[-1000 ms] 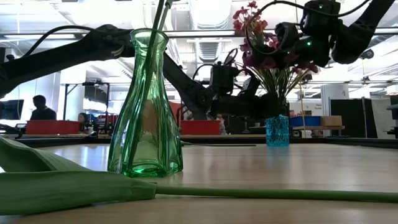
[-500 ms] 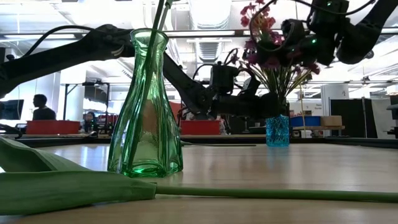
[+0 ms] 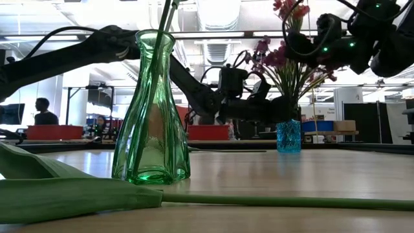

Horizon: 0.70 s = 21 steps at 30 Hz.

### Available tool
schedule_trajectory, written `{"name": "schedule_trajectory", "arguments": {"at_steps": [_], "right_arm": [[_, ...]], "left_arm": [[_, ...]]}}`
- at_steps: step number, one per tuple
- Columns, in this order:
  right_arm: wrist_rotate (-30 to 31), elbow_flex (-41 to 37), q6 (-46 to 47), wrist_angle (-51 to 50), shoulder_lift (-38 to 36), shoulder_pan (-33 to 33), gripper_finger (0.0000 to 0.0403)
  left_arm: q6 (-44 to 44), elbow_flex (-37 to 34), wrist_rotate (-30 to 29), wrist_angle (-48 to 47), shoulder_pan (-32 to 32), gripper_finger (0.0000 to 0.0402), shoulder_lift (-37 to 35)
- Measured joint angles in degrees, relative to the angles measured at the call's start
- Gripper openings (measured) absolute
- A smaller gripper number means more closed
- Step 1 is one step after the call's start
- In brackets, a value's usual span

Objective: Sort flowers into vase by color
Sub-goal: Put the red flowers into the blue vase

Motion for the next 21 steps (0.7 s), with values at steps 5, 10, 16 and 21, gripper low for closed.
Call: {"name": "schedule_trajectory", "arguments": {"at_steps": [5, 10, 16, 21], "right_arm": [[-0.1, 0.8, 1.1, -1.3, 1.1, 0.0, 0.0012], [-1.6, 0.9, 1.8, -0.4, 5.4, 0.0, 0.0012], [-2.9, 3.4, -3.3, 0.3, 7.6, 0.0, 0.0012], [-2.4, 5.9, -7.8, 0.3, 9.1, 0.0, 0.0012]], "left_arm": [[0.0, 0.0, 0.0, 0.1, 0.0, 0.0117, 0.0], [0.0, 0.0, 0.0, 0.1, 0.0, 0.0117, 0.0], [0.2, 0.0, 0.1, 0.0, 0.0, 0.0117, 0.0], [0.3, 0.0, 0.3, 0.1, 0.0, 0.0117, 0.0]]}}
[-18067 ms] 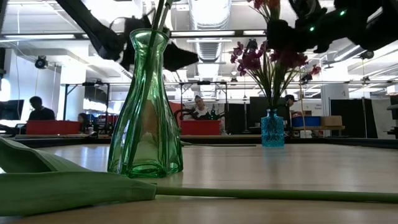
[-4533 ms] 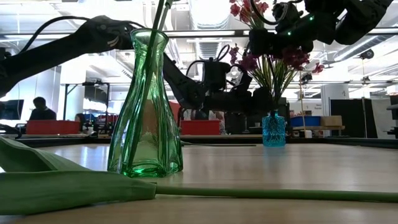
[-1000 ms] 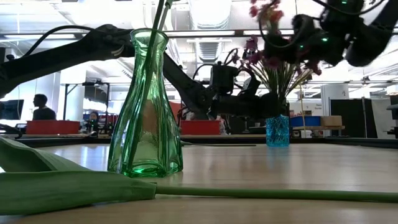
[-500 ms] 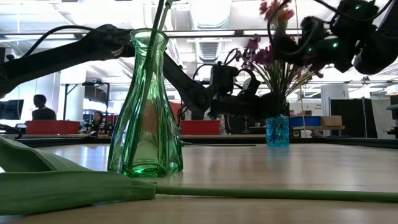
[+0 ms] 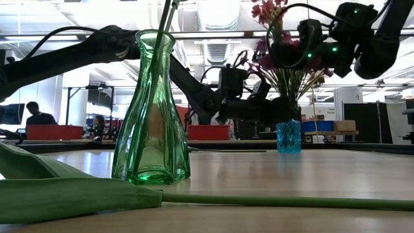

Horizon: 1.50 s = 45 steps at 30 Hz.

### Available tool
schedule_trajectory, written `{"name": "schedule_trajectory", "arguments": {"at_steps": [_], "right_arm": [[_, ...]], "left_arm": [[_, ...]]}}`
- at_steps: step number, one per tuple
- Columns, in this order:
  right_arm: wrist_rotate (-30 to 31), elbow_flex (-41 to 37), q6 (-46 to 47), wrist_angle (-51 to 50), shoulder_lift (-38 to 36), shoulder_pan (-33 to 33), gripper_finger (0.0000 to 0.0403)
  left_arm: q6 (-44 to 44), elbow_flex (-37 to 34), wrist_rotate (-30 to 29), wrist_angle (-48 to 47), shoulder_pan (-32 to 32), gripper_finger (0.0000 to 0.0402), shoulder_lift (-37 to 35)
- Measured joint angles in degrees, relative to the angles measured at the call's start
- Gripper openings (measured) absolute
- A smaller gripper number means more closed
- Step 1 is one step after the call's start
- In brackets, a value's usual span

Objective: Sort flowers into vase by color
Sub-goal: Put the red flowers into the blue vase

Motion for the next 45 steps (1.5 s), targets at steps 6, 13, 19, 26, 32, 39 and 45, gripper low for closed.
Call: {"name": "schedule_trajectory", "arguments": {"at_steps": [6, 13, 19, 26, 32, 39, 45], "right_arm": [[-0.1, 0.5, -0.9, 0.0, 3.4, -1.5, 0.0012], [-4.0, 0.6, 1.5, 0.1, 5.1, -3.9, 0.0012], [-5.9, 0.6, 1.8, -0.1, 2.4, -4.4, 0.0010], [-2.4, 0.0, 5.8, -1.1, -3.3, -2.6, 0.0009], [0.1, -0.1, 6.6, -11.1, -11.0, 1.7, 0.0009], [3.6, -0.1, 7.5, -20.5, -19.6, 5.5, 0.0009], [6.3, -0.1, 6.8, -25.0, -24.4, 8.0, 0.0009]], "left_arm": [[0.1, 0.0, 0.0, 0.0, 0.0, 0.0117, 0.0], [0.2, 0.0, 0.1, -0.1, 0.0, 0.0117, 0.0], [0.4, 0.0, 0.2, -0.1, 0.0, 0.0117, 0.0], [-0.5, 0.0, 0.2, -0.1, 0.0, 0.0128, 0.0], [-2.8, 0.2, 0.2, -0.1, 0.0, 0.0170, 0.0], [-3.5, 0.2, 0.1, 0.1, 0.0, 0.0206, 0.0], [-5.5, 0.2, 0.1, -1.9, 0.1, 0.0226, -1.1]]}}
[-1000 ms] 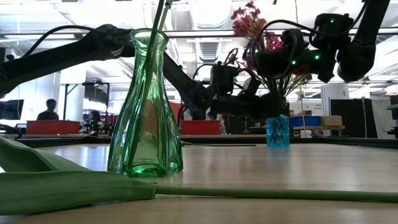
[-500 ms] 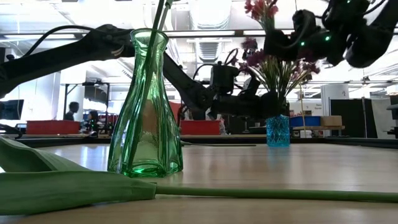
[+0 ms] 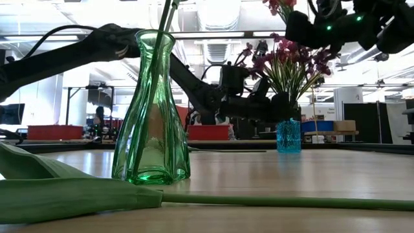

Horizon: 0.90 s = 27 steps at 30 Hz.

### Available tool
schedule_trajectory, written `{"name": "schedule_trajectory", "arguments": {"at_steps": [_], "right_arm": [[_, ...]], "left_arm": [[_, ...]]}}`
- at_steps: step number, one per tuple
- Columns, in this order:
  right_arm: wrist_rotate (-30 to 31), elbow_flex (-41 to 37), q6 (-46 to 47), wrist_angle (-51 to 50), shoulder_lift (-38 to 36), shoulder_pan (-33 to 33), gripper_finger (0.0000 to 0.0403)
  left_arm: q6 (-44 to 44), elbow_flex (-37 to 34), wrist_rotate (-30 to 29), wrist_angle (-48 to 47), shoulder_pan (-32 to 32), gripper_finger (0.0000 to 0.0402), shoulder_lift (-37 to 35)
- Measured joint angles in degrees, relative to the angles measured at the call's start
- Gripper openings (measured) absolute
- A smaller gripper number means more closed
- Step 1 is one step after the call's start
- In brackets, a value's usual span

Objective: Sort flowers into vase by color
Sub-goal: Put the red flowers into the blue vase

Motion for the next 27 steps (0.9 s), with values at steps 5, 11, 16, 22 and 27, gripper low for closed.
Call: {"name": "schedule_trajectory", "arguments": {"at_steps": [5, 11, 16, 22, 27], "right_arm": [[0.2, 0.0, -0.3, -1.8, -1.7, 1.4, 0.0009], [0.5, 0.0, -1.0, -1.8, -1.7, 2.4, 0.0009], [1.0, 0.0, -2.4, -1.7, -1.7, 3.1, 0.0009], [1.4, 1.4, -5.2, -1.8, -1.7, 4.3, 0.0009], [1.4, 2.8, -7.0, -1.8, -1.7, 5.7, 0.0009]], "left_arm": [[-0.4, 0.0, 0.0, -2.3, 0.1, 0.0234, -1.3], [-0.6, 0.0, 0.0, -5.5, 0.2, 0.0235, -2.9], [-0.2, 0.0, 1.0, -8.5, 0.3, 0.0236, -4.1], [-0.2, 0.0, 4.4, -14.6, 0.7, 0.0236, -5.4], [0.8, 0.0, 4.6, -21.3, 1.4, 0.0236, -8.5]]}}
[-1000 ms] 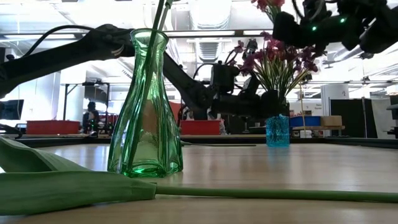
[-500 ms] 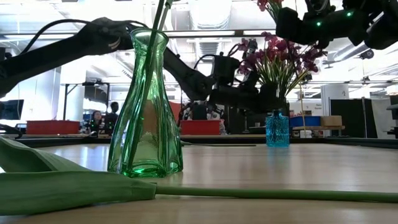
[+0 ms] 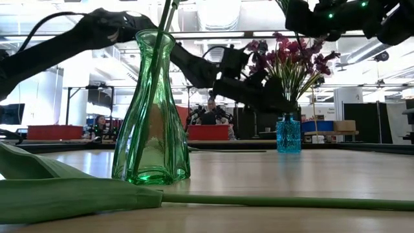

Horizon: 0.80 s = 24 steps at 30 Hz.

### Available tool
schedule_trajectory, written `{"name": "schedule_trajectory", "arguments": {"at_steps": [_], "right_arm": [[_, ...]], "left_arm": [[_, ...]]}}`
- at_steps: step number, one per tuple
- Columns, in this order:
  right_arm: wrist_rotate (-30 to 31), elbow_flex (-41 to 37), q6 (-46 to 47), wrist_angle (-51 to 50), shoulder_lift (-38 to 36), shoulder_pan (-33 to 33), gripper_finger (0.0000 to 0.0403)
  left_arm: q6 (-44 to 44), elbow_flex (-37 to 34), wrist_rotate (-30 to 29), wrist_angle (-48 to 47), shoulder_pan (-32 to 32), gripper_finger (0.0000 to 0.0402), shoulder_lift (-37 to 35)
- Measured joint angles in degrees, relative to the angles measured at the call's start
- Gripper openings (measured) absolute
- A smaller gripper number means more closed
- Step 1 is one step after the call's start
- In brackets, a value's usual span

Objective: Sort flowers into vase by color
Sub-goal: Put the red flowers into the blue vase

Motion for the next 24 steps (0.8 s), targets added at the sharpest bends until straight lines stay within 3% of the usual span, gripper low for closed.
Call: {"name": "schedule_trajectory", "arguments": {"at_steps": [16, 24], "right_arm": [[1.9, 6.6, 1.3, -10.7, 0.0, 4.4, 0.0009], [1.9, 6.7, 1.4, -10.9, 0.0, 5.0, 0.0009]], "left_arm": [[3.9, -0.1, -0.1, -24.2, 0.4, 0.0236, -4.8], [5.1, -1.6, -0.2, -27.4, 0.7, 0.0236, -8.6]]}}
